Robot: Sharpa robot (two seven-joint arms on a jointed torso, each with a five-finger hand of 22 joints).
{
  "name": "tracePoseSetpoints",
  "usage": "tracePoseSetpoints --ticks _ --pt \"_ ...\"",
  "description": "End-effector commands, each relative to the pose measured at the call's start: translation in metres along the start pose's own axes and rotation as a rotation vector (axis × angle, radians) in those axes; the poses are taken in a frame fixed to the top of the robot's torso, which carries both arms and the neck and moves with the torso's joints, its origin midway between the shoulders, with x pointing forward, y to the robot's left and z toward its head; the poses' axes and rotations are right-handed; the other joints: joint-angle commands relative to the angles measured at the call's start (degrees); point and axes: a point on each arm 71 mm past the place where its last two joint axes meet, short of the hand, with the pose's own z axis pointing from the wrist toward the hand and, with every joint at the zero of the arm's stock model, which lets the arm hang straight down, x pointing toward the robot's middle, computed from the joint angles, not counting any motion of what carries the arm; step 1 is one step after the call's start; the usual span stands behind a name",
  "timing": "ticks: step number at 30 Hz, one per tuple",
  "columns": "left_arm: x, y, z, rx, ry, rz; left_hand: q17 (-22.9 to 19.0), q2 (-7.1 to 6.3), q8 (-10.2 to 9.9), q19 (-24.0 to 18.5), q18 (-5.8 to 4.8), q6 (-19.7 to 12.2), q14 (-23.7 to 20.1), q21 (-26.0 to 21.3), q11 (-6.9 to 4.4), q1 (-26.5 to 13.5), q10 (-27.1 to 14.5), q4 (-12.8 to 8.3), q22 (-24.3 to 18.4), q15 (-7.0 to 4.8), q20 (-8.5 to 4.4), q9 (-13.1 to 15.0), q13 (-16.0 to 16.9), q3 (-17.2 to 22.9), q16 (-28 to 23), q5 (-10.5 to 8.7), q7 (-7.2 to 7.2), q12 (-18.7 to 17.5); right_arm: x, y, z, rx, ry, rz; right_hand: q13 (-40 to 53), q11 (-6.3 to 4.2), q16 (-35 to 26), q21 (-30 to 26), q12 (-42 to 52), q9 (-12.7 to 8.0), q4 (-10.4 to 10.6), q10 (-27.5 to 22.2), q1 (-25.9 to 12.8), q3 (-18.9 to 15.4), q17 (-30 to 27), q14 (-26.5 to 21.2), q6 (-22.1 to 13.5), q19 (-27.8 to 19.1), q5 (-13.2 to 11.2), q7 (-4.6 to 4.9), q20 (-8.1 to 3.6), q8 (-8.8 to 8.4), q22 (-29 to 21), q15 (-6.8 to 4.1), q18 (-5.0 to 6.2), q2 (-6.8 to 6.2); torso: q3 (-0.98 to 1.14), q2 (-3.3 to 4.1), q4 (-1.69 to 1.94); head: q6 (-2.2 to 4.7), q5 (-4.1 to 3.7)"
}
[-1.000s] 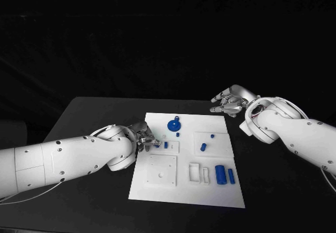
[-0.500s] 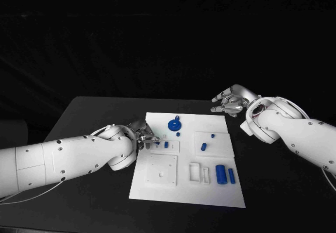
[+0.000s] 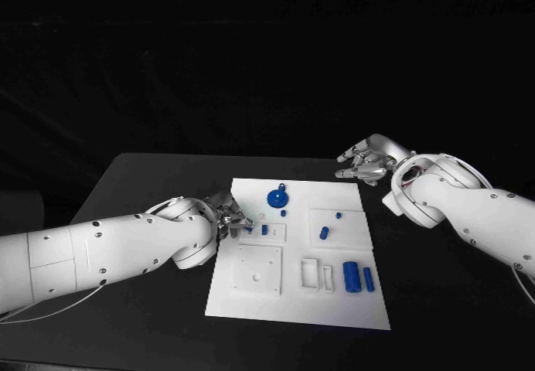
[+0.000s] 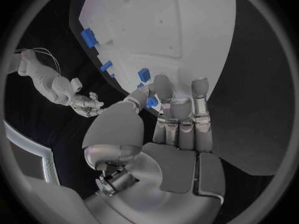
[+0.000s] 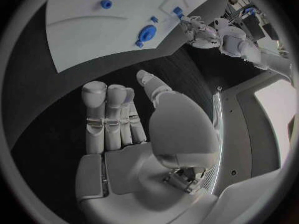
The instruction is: Assemble the parts on the task board
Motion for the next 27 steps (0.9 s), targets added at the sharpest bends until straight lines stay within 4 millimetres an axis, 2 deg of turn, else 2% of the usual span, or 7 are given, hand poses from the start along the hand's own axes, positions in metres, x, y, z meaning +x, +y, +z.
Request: tracePoseSetpoints --ticks 1,27 --pt "0.0031 -0.0015 0.0007 -0.006 0.033 0.017 -0.1 0.03 0.2 -0.2 0.35 9.8 1.1 0.3 -2.09 0.6 1.1 -1.5 1.2 -1.08 -0.03 0.0 0.1 1.9 0.3 0.21 -6.18 0.3 0.0008 0.0007 -0.0002 -0.009 0.010 -0.004 -0.1 -0.33 -0.2 -0.2 0.1 -0.1 0.1 0.1 -0.6 0.1 0.0 0.4 0.6 1.3 0.4 -0.02 -0.14 -0.28 4.5 -0.12 0.40 -0.01 -0.01 0.01 -0.01 0.04 -0.08" --pt "0.0082 0.0001 0.0009 -0.017 0.072 0.078 -0.2 0.01 0.2 -0.4 0.37 9.6 1.0 0.4 -2.04 0.6 1.1 -1.6 1.1 -1.05 0.00 0.2 0.1 1.9 0.2 0.08 -6.13 0.2 0.0004 -0.0005 -0.0003 -0.006 0.011 -0.005 -0.1 -0.36 -0.3 -0.4 0.1 -0.1 0.2 0.2 -0.7 0.0 0.0 0.5 0.6 1.4 0.4 -0.04 -0.15 -0.28 4.5 -0.13 0.39 0.02 -0.12 0.00 0.05 -0.32 -0.10"
